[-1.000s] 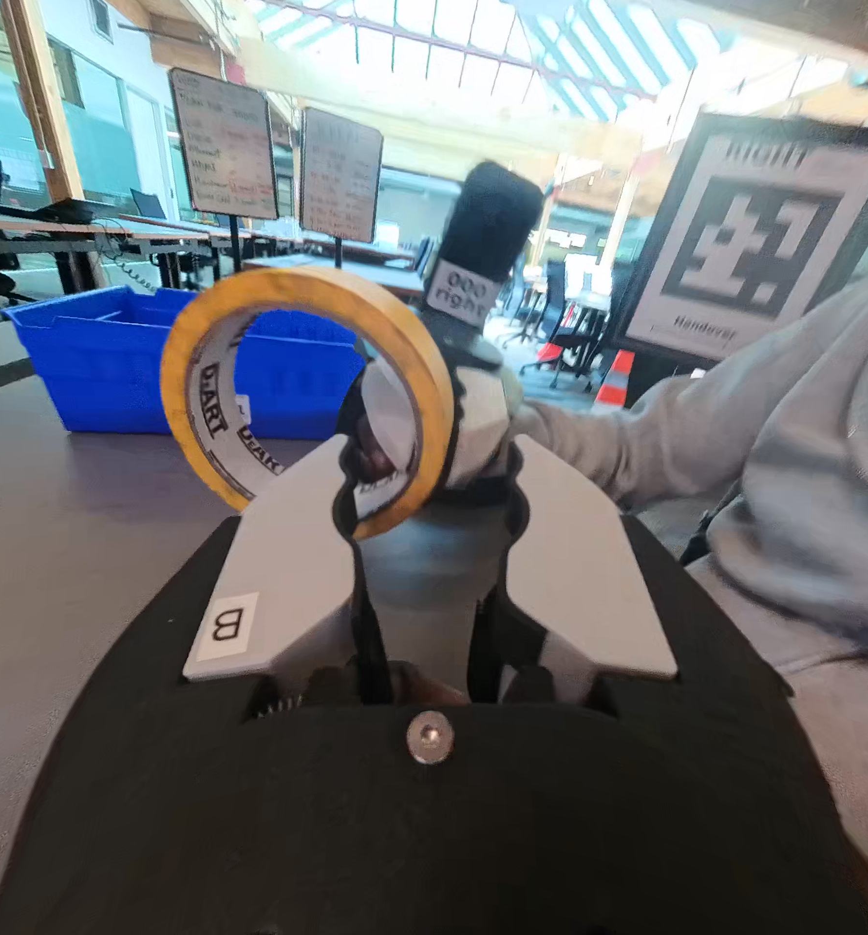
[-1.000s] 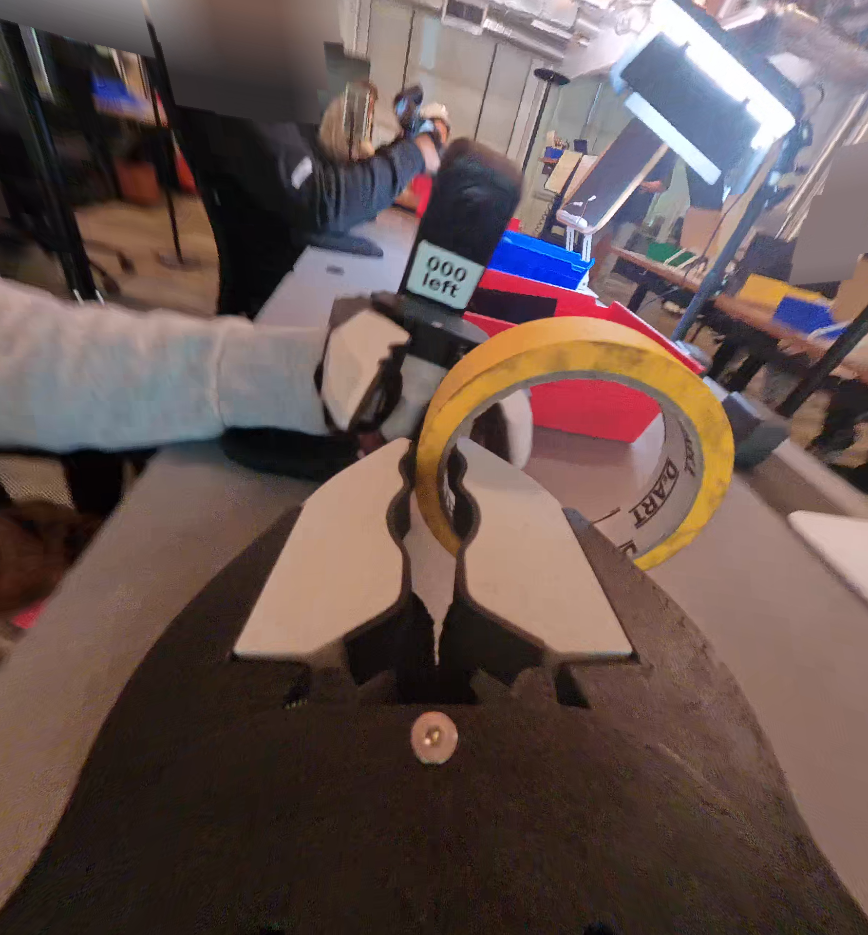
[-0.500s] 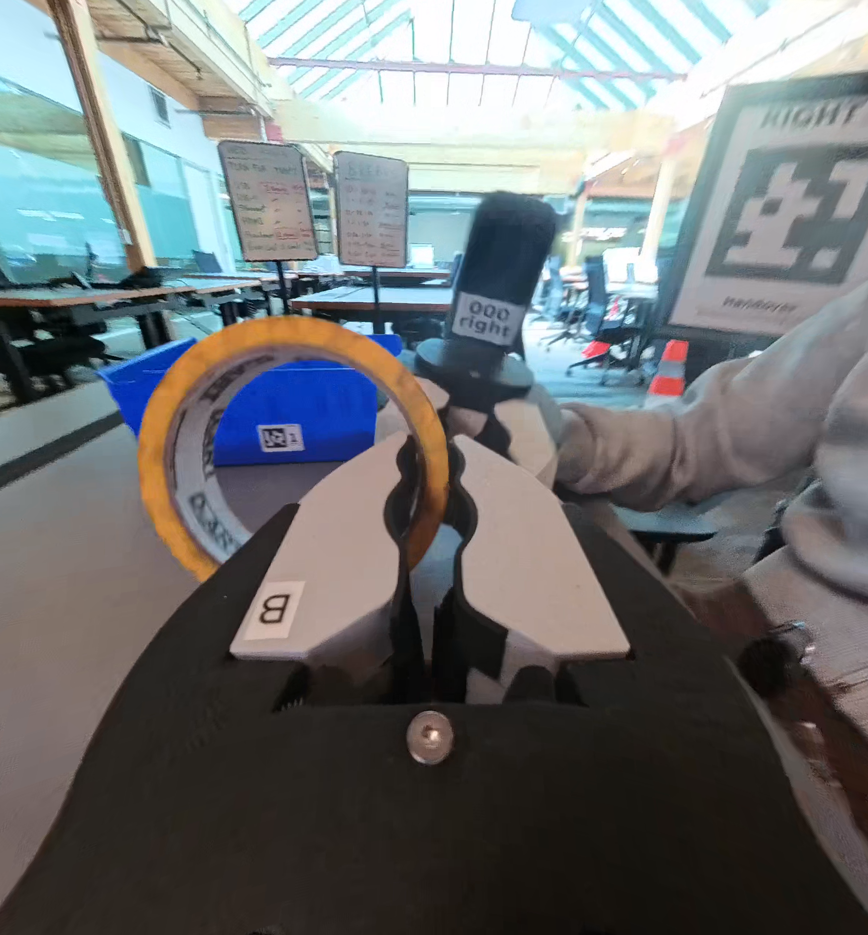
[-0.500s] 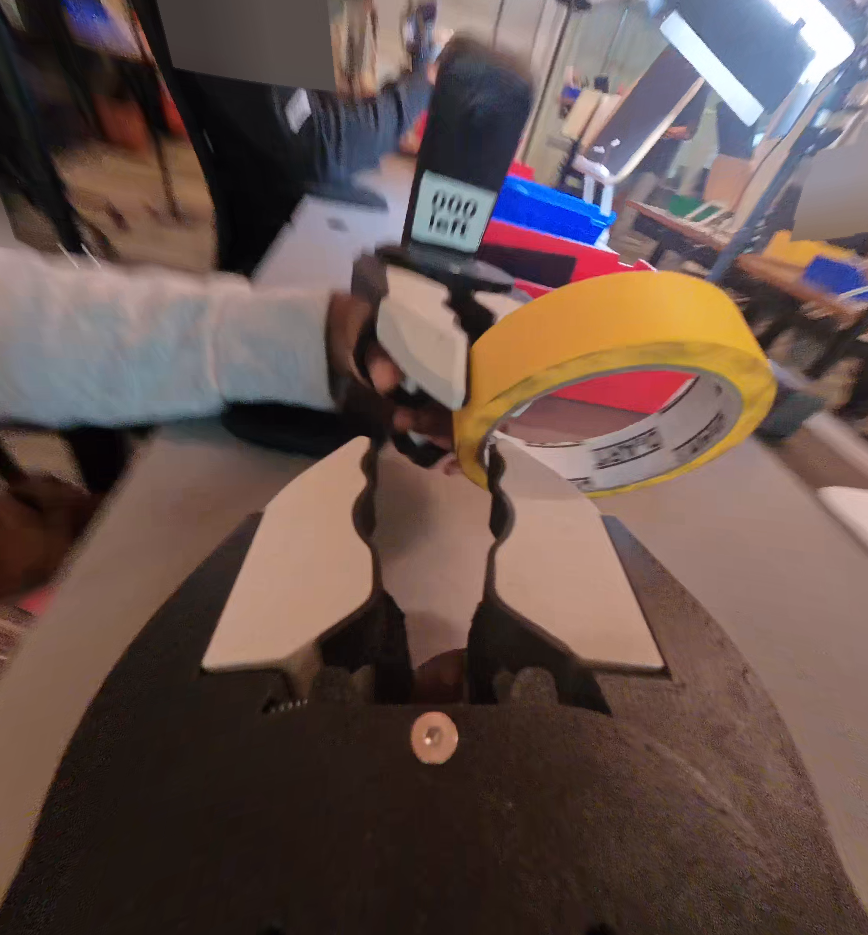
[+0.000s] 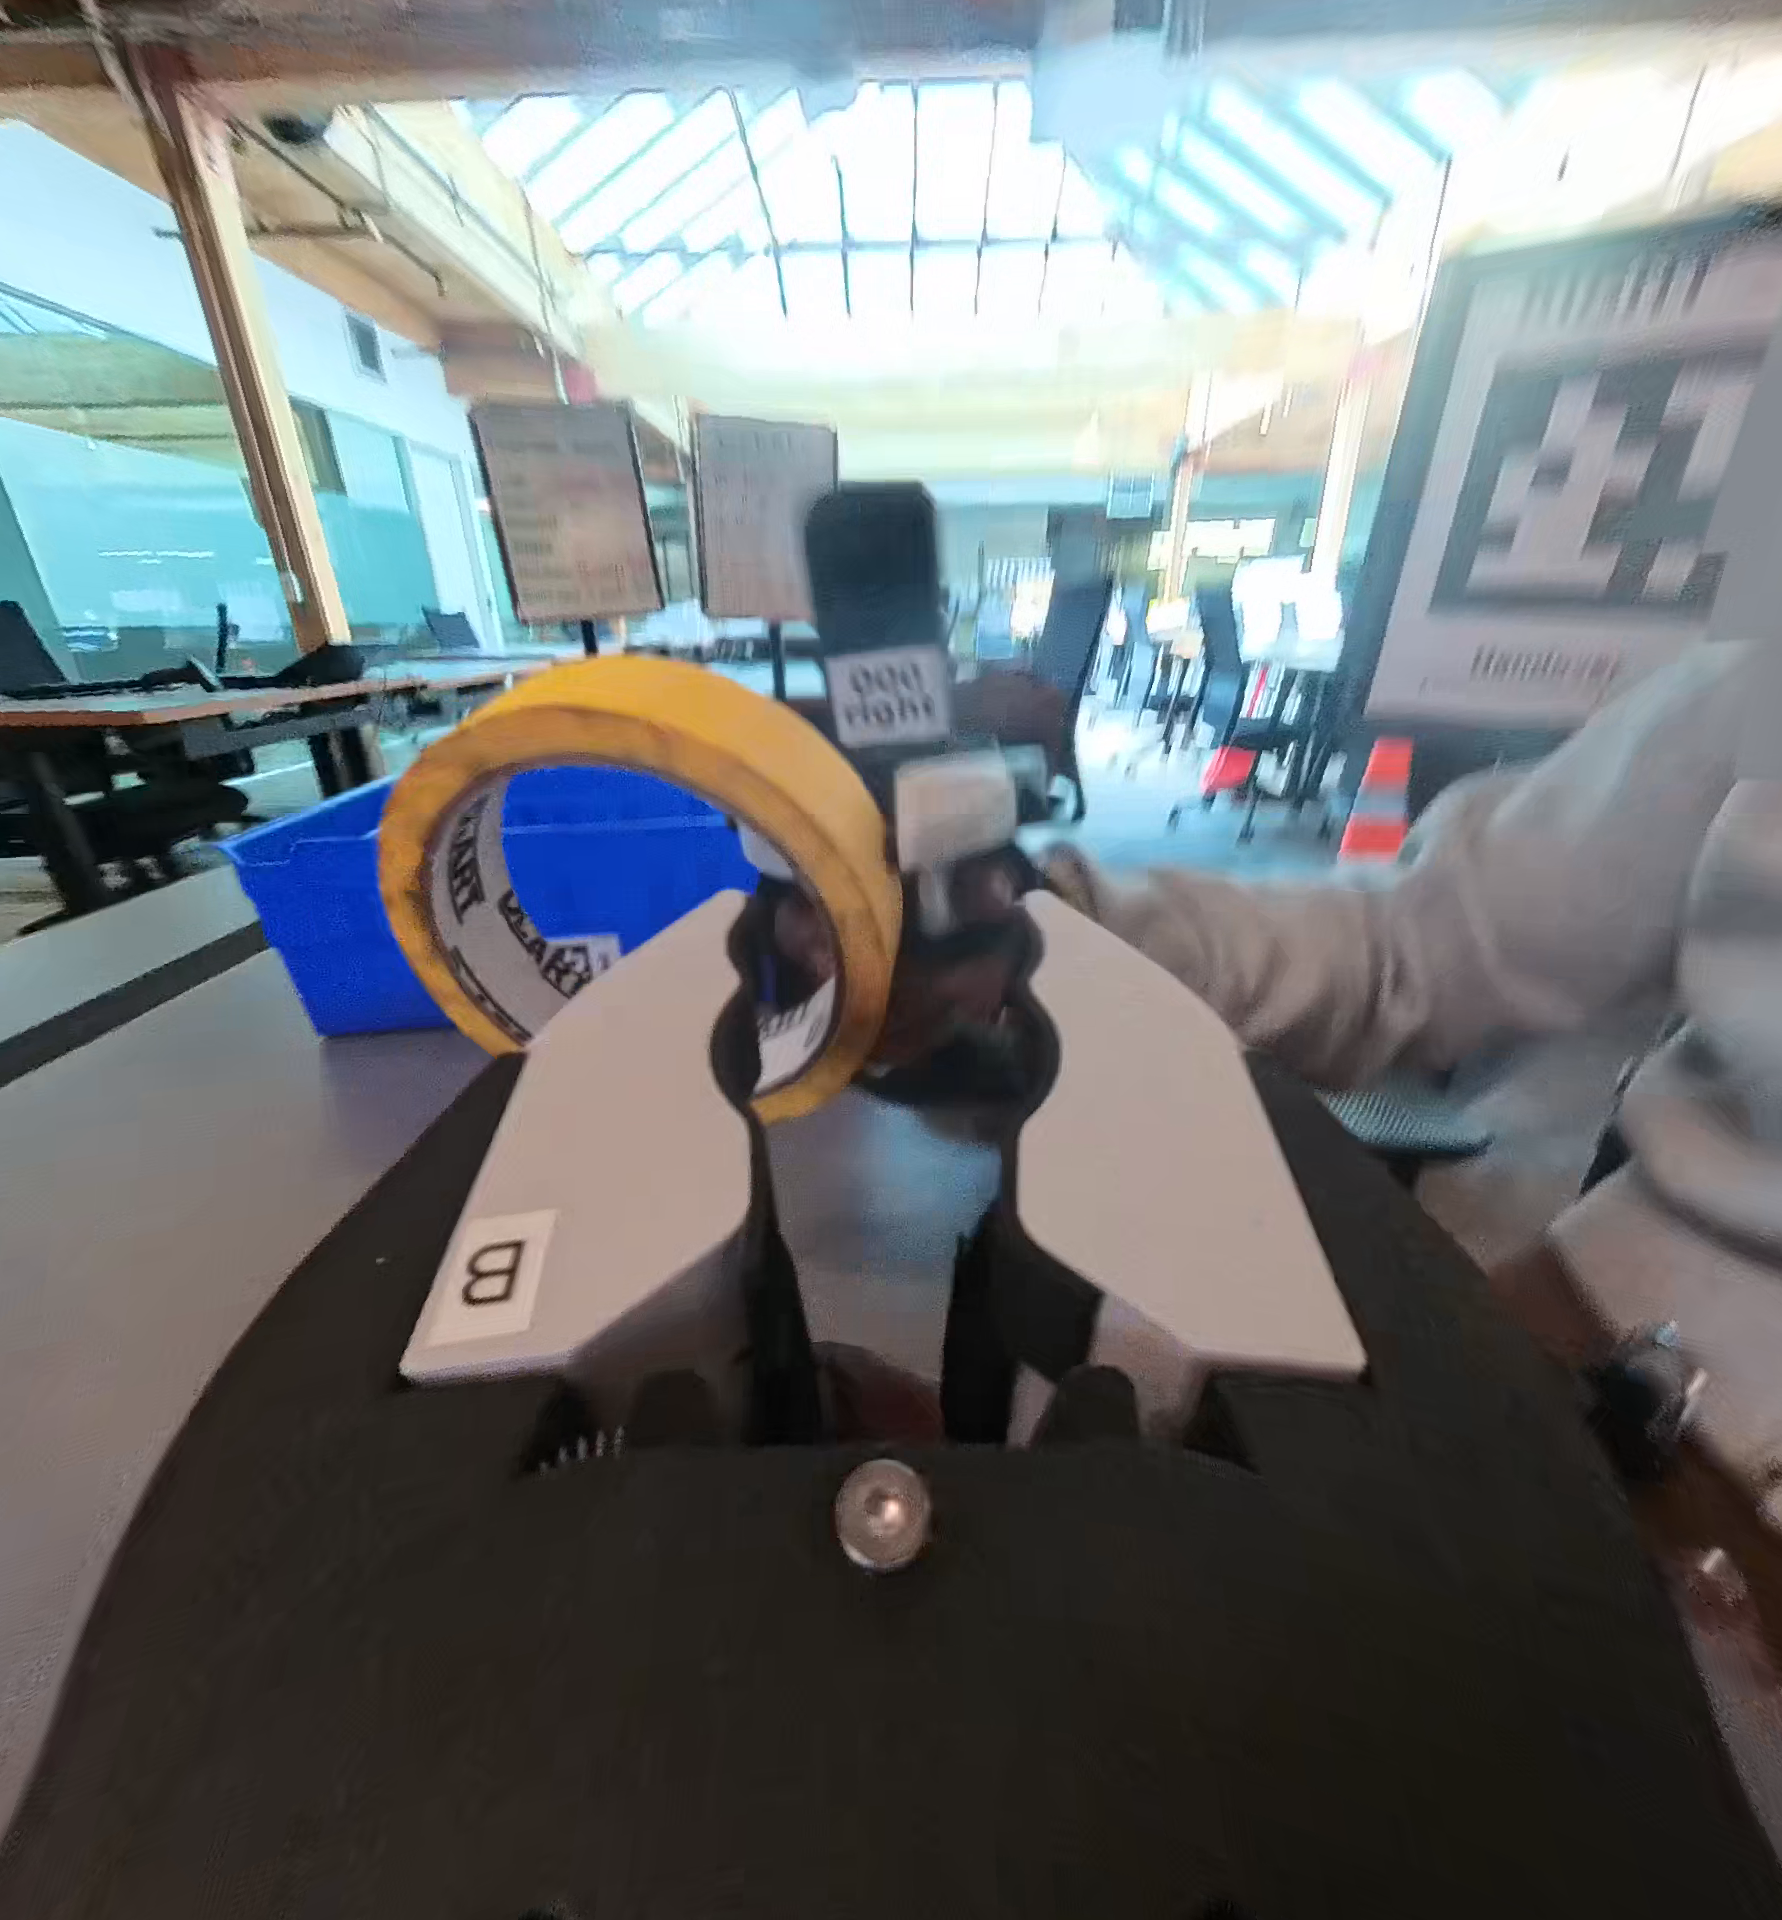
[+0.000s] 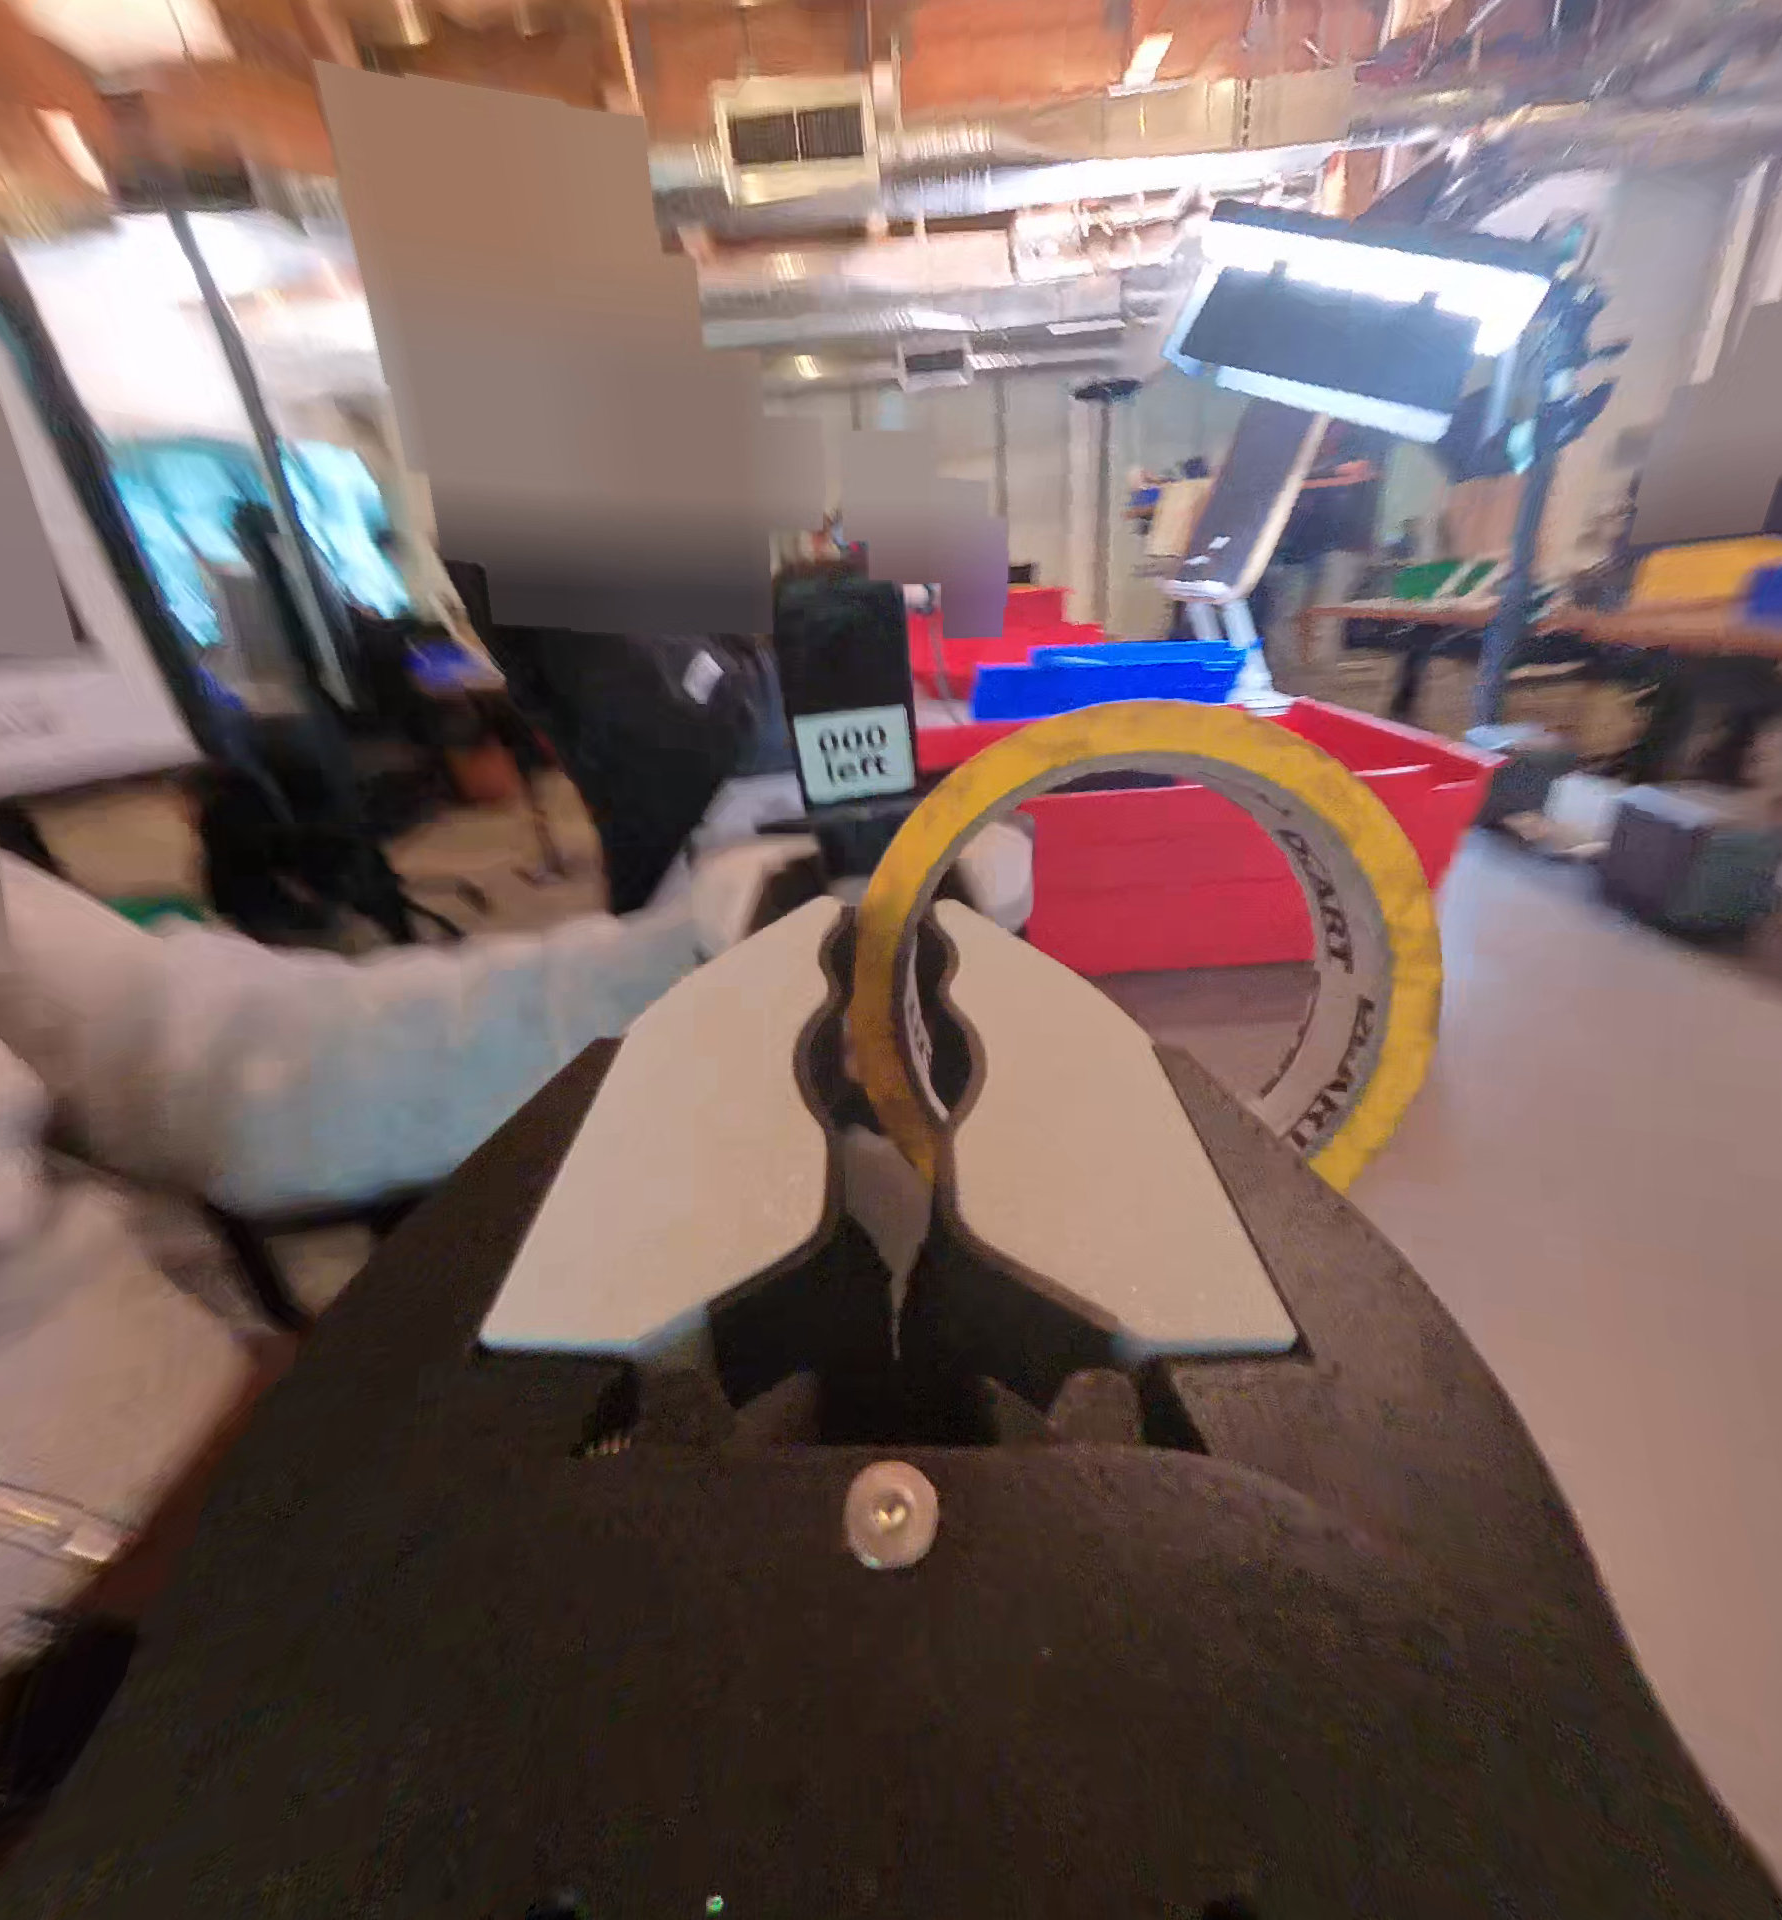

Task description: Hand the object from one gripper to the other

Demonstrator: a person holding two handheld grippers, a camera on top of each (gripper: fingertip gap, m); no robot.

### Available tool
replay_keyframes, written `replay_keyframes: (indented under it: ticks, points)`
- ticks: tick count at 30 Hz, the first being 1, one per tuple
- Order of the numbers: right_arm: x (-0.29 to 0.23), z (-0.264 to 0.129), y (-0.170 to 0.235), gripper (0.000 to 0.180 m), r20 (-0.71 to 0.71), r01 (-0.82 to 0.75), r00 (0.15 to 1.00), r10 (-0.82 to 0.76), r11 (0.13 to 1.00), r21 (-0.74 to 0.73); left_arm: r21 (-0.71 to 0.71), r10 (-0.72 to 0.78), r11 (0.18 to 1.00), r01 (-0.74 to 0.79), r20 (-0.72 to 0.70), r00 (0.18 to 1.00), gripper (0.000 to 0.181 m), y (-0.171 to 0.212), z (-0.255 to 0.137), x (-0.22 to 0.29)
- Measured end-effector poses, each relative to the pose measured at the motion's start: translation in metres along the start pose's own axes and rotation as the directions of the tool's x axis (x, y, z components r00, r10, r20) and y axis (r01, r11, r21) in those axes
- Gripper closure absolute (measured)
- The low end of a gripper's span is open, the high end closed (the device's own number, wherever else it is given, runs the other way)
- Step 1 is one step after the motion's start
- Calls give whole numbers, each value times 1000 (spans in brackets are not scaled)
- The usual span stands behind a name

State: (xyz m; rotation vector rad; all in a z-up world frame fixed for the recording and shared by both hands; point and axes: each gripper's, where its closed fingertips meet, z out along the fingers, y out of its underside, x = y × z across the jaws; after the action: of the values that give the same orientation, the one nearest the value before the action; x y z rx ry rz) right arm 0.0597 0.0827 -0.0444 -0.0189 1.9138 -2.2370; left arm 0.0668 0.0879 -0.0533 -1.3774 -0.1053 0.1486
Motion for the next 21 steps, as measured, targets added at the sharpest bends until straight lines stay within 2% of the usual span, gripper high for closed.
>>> replay_keyframes:
  ticks: [3, 5, 6, 8, 11, 12, 14, 17, 19, 21]
  points:
    - [-5, 6, 15, 169, -30, 337, 939, -343, 932, -131, 118, -188, 974, 192, -42, 981, 126, -19, -6, -2]
    - [-9, 11, 23, 169, -18, 465, 880, -475, 868, -173, 115, -272, 953, 280, -79, 959, 126, -19, -7, -1]
    - [-9, 13, 27, 169, -11, 499, 860, -511, 845, -193, 96, -295, 948, 303, -92, 951, 129, -17, -6, 0]
    - [-8, 15, 36, 169, 5, 544, 829, -559, 805, -235, 52, -291, 954, 296, -89, 953, 161, -13, -6, 0]
    - [-4, 15, 39, 169, -8, 562, 812, -584, 784, -262, 29, -191, 980, 196, -114, 975, 168, -11, -6, 9]
    - [-5, 15, 38, 166, -13, 541, 828, -560, 805, -245, 22, -136, 990, 140, -109, 985, 169, -10, -5, 10]
    - [-12, 15, 25, 143, -15, 436, 897, -442, 890, -133, -3, -16, 1000, 16, -74, 997, 170, -4, -4, 9]
    - [-12, 7, -2, 133, 5, 134, 991, -135, 990, 47, -60, 122, 990, -126, -58, 991, 170, 5, -1, 9]
    - [-10, 0, -16, 134, 70, -98, 994, 90, 986, 134, -125, 183, 974, -189, -57, 982, 170, 16, 2, 8]
    - [-6, -3, -18, 140, 127, -286, 955, 270, 948, 138, -192, 223, 955, -228, -48, 974, 170, 28, 4, 5]
